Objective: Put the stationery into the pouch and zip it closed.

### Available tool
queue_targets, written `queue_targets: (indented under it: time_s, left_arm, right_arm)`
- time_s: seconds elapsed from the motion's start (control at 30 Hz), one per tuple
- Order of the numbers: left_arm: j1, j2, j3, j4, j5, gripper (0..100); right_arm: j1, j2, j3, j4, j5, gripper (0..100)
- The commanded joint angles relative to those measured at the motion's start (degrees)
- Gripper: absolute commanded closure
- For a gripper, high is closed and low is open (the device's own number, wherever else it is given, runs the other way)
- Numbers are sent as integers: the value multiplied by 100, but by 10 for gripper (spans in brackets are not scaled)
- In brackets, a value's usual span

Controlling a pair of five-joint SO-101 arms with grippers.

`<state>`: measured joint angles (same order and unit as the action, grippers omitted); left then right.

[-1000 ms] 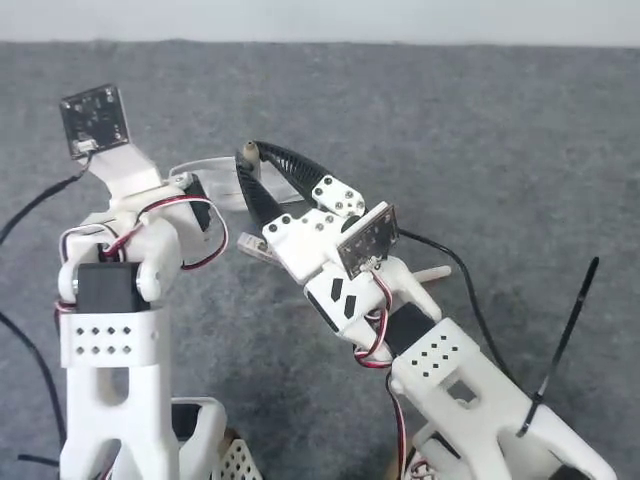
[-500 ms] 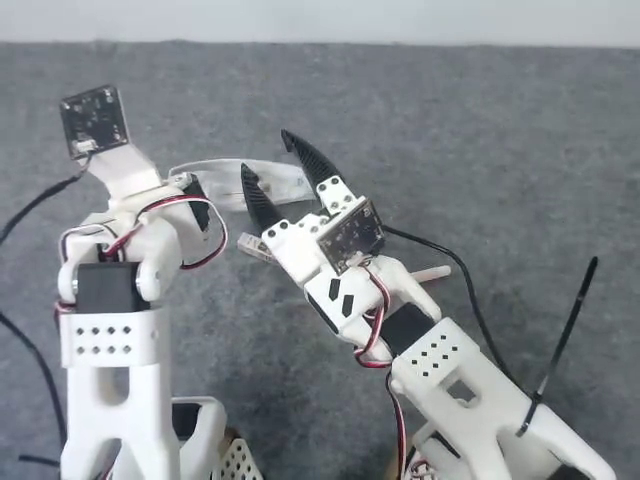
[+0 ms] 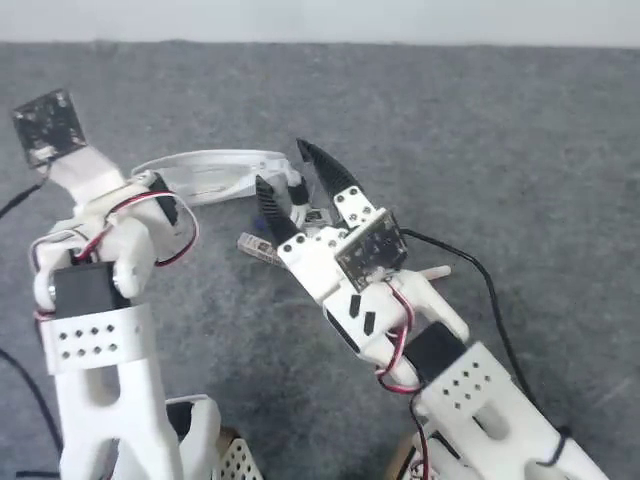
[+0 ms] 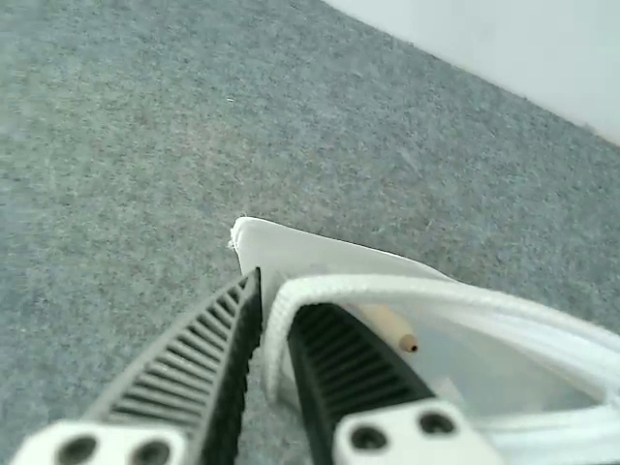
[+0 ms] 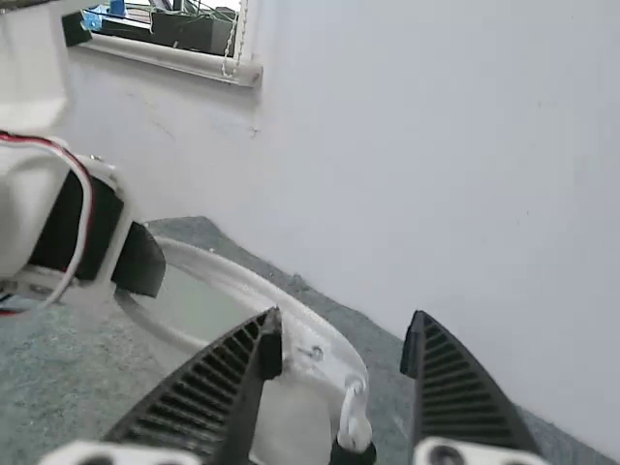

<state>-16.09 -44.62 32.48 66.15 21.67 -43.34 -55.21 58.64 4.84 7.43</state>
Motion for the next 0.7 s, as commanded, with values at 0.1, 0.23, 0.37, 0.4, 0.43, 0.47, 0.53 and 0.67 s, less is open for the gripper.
queue_targets:
  time_s: [0.1,0.23,0.37,0.4,0.43,0.47,0.53,0.67]
  left_arm:
    - [-343,-18,-84,-229,343,988]
    - [-519,-18,-101,-237,413,988]
    - [-844,-26,-84,-369,598,988]
    - [-888,-26,-75,-396,607,988]
    - [-897,-18,-75,-396,615,988]
    - [-897,-18,-75,-387,615,988]
    - [-897,-18,-75,-378,624,988]
    - [-905,-26,-75,-378,624,988]
  right_arm:
    - [400,-4,-1125,1631,79,807]
    - [620,488,-1653,2299,79,807]
    - [655,1051,-1987,2668,79,807]
    - [655,1182,-2057,2738,79,807]
    - [655,1305,-2127,2826,79,807]
    - [655,1446,-2198,2914,97,807]
    - [655,1719,-2391,3134,97,807]
    - [655,2308,-2813,3697,114,807]
